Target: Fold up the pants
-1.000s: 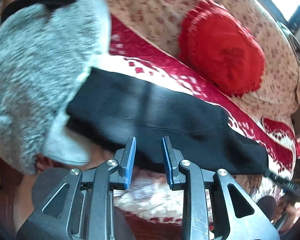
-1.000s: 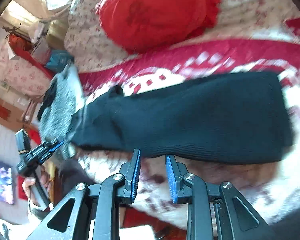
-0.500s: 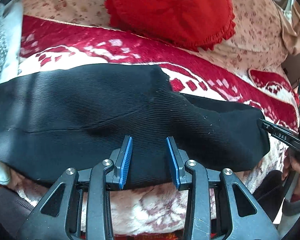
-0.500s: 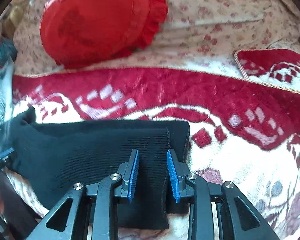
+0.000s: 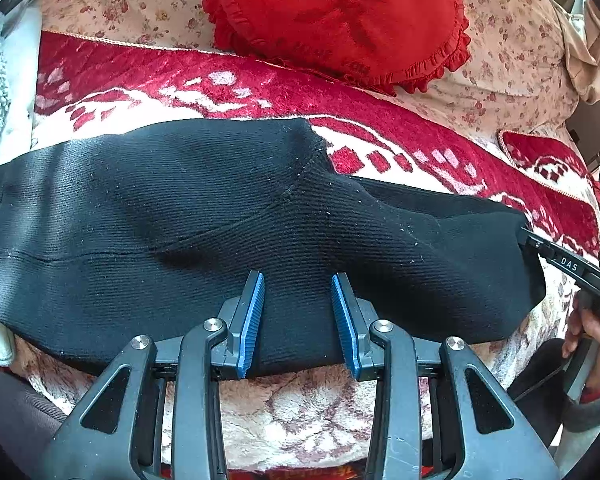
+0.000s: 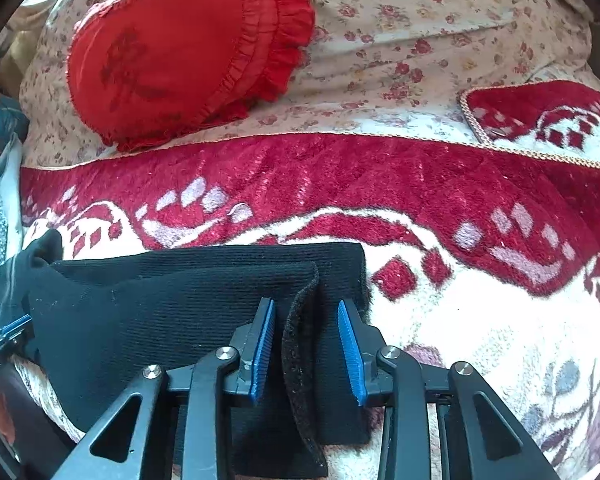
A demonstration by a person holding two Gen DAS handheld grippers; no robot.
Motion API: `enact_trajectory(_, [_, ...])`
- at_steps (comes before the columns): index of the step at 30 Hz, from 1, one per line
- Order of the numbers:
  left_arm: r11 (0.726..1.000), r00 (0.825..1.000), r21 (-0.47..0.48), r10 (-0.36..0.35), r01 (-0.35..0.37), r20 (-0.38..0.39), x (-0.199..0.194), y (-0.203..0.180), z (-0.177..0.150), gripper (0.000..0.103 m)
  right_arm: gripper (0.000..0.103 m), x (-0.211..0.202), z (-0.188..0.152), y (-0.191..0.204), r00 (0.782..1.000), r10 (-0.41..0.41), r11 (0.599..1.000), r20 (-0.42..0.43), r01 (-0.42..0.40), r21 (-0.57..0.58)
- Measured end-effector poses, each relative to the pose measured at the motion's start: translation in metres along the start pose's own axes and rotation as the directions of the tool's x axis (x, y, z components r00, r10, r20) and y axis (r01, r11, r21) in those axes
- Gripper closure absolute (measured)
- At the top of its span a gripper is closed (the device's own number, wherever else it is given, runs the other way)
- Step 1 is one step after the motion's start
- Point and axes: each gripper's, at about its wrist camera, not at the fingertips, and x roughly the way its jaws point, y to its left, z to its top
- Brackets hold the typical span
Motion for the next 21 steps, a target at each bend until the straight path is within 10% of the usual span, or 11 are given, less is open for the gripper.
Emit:
enact_trajectory(9, [1.000,1.000,-0.002,-0.002,0.002,0.030,-0.006,-0.006,0.008,0.069,0.103,-0.029,0.008,0.003,0.989,-0.102,0.992,0.105,0.109,-0.069])
enact_trajectory(21, [1.000,0.999,-0.006,0.029,-0.029,0.033,0.001,-0.005,0.006,0.067,0.099,-0.040,0.008,0.002,0.986,-0.120,0.992,0.119,0.123,-0.019])
